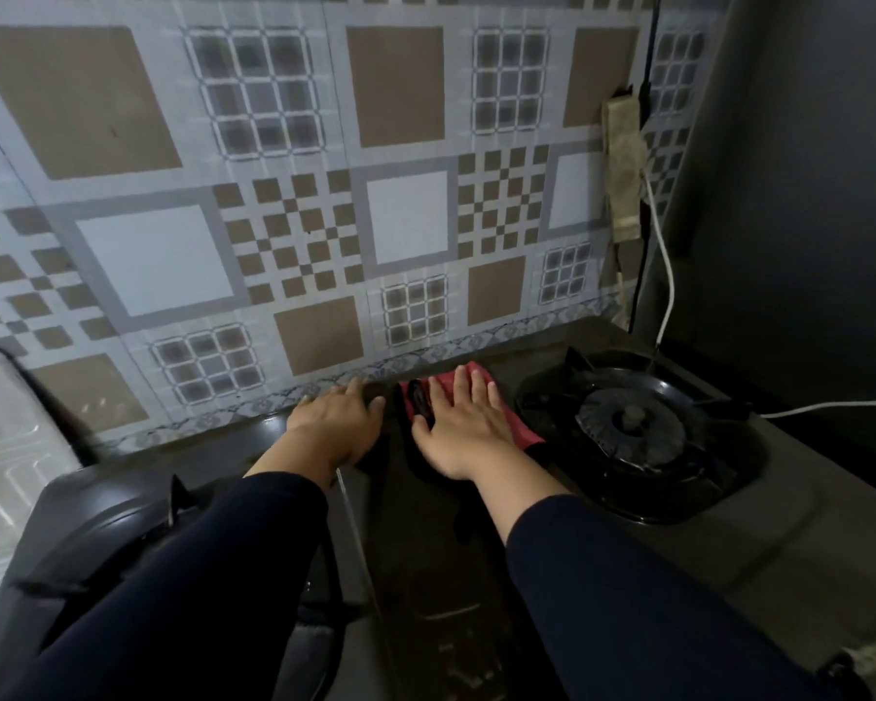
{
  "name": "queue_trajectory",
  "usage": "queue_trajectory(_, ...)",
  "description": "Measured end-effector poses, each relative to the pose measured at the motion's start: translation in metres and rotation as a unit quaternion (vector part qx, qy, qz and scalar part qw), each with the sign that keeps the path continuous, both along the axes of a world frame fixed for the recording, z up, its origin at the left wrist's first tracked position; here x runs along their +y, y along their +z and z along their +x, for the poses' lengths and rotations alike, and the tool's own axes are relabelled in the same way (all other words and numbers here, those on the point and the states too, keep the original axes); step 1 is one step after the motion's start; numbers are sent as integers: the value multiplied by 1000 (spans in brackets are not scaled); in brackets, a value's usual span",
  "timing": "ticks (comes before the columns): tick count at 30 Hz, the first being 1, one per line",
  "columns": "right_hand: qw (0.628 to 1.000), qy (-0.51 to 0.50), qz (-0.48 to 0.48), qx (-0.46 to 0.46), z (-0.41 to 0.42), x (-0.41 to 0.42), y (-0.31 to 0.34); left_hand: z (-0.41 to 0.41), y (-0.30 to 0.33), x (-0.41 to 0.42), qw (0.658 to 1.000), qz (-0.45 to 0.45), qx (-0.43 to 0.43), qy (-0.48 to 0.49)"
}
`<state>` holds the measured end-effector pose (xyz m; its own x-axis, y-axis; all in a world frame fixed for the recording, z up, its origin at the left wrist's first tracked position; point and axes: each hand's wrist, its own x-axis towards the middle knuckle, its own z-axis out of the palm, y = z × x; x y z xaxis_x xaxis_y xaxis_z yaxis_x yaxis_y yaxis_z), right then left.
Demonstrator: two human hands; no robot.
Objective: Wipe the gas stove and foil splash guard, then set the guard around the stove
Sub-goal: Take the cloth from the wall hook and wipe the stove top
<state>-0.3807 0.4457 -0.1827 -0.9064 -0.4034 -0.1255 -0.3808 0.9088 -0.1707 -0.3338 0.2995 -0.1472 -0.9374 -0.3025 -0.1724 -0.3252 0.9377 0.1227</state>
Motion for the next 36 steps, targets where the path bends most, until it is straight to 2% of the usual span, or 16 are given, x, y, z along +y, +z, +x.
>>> queue_trajectory(5, 996, -85, -7, 3, -38, -15, 1, -3, -6, 8, 997, -69, -23, -15)
queue_trajectory(9, 983, -185, -2, 6, -70, -20, 2, -4, -12, 10, 996, -73, -53, -20)
queue_trajectory(14, 949, -312, 27, -49, -124, -10, 12, -6, -11, 6, 996, -43, -72, -17)
queue_trajectory(19, 917, -382, 94, -63, -164, 31, 20, -6, -6, 10, 994, -38, -101, -15)
queue_trajectory(24, 877, -466, 73, -96, -187, 60, 22, -11, -2, 12, 990, -42, -132, -4)
queue_trajectory(26, 875, -468, 78, -97, -184, 61, 26, -11, -3, 13, 990, -45, -130, -9)
queue_trajectory(29, 896, -422, 101, -94, -168, 50, 31, -11, -3, 12, 991, -44, -128, -12)
queue_trajectory(33, 954, -270, 111, -66, -128, 16, 29, -8, -3, 10, 992, -41, -118, -14)
queue_trajectory(36, 984, -155, 61, -55, -96, -8, 19, -10, -5, 5, 995, -29, -92, -30)
